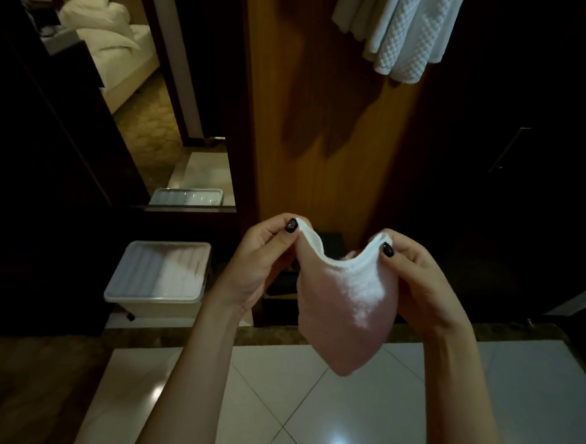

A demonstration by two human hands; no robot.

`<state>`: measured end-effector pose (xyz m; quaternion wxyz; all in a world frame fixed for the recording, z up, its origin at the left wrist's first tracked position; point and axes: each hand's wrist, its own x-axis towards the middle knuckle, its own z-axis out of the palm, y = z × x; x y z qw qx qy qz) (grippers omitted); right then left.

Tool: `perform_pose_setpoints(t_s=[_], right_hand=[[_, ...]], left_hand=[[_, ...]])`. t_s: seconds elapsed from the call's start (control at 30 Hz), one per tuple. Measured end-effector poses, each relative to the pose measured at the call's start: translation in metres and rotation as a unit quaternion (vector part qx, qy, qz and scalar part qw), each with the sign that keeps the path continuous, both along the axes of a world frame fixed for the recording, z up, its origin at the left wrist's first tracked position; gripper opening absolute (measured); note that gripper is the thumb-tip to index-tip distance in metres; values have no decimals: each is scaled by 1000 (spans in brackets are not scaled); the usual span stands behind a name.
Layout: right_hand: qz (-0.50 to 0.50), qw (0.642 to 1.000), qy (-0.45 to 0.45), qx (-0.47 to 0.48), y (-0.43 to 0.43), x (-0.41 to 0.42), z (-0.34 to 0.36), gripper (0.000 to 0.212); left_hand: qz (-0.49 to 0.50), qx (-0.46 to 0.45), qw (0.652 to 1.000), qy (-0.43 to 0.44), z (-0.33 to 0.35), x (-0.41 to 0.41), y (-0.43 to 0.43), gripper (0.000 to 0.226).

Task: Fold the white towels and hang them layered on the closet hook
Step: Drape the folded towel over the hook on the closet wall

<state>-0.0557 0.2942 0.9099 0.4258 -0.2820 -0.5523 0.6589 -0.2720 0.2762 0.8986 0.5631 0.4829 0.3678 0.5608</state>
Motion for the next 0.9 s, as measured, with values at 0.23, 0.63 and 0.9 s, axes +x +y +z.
perform_pose_setpoints(t_s=[0.23,0.63,0.9], right_hand=[[-14,1000,12,-7,-3,-22,-1,7],[-70,996,55,18,-3,-38,-10,6],[-120,992,-1,36,-7,-44,-13,12]], left_hand=[[-64,8,998,-8,9,17,-1,19],[-44,-24,996,-73,6,23,-5,20],[-11,-54,997,-51,5,22,-6,22]])
